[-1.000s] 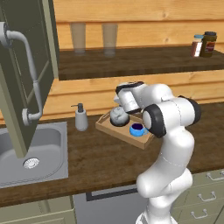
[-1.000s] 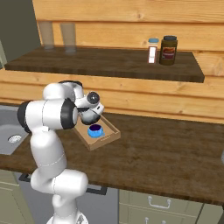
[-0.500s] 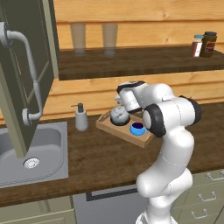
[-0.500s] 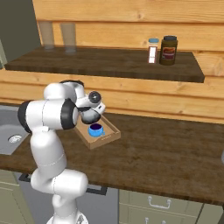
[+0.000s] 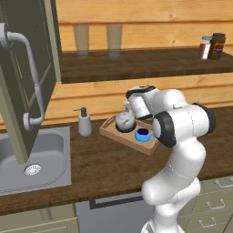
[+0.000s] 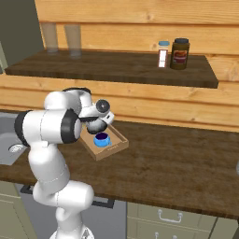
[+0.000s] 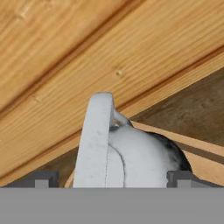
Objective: Pick the kettle from the counter and place it on the tray. Then pick the mug from the cabinet and place it on the tray. Then close the cabinet doors.
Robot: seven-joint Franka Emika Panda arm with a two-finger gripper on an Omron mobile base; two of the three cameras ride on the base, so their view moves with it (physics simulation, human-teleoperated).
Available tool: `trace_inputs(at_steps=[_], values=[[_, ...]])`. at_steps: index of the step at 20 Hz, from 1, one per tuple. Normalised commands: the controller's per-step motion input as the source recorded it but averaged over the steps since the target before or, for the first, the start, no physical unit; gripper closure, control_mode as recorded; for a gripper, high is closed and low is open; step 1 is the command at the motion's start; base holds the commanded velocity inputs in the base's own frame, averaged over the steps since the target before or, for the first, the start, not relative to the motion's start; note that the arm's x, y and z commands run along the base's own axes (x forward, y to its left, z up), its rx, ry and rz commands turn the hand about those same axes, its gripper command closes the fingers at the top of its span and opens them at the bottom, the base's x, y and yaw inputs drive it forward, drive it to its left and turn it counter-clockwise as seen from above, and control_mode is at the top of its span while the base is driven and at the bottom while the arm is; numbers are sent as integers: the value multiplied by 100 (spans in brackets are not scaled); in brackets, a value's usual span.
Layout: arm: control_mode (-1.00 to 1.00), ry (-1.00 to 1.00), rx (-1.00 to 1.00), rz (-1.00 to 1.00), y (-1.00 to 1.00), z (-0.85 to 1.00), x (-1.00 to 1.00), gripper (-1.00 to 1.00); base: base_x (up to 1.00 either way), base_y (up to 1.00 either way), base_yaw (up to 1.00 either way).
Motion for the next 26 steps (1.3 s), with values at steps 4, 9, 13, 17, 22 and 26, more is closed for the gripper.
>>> trace_inputs(at_steps=[4, 9, 13, 17, 22, 26], values=[[-100, 0, 0, -4, 0, 28, -37, -100, 0, 0, 0], [-100, 0, 0, -5, 0, 45, -51, -100, 0, 0, 0], [-100, 2, 0, -7, 0, 53, -66, -100, 0, 0, 0], [-100, 10, -7, -5, 0, 65, -71, -100, 0, 0, 0], [-100, 15, -17, -3, 0, 64, -64, -100, 0, 0, 0], [-100, 20, -23, 0, 0, 53, -63, -100, 0, 0, 0]])
